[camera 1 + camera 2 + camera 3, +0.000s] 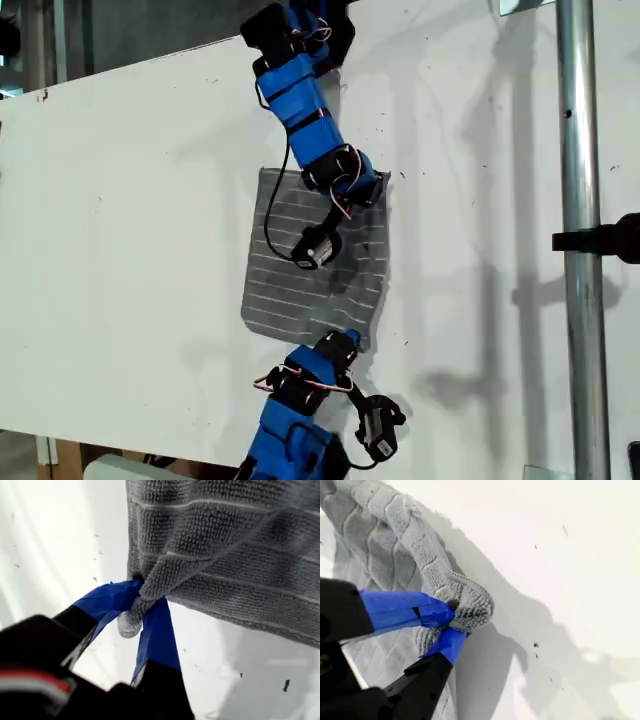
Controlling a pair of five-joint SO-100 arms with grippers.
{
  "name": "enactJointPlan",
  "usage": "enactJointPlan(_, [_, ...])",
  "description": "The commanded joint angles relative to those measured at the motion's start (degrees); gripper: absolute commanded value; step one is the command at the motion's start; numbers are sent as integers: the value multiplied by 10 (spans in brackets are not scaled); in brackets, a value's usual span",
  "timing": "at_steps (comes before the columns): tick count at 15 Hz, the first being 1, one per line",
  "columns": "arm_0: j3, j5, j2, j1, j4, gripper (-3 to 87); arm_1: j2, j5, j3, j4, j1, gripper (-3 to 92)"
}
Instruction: Grasp corners of a towel and fold twice.
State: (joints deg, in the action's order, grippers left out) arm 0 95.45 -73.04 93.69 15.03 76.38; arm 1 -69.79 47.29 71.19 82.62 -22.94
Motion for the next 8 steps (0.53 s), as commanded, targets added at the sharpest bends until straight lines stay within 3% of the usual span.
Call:
enactJointPlan(1, [-51,-28,56,57,2,-24,-82,16,-47,-21,-47,-3])
enactJointPlan(4, [24,-35,98,-5,-14,-24,-113,56,40,-10,45,-3])
enactJointPlan(8, [41,163,65,-239,-35,-24,-153,-1,177,-47,270,-3])
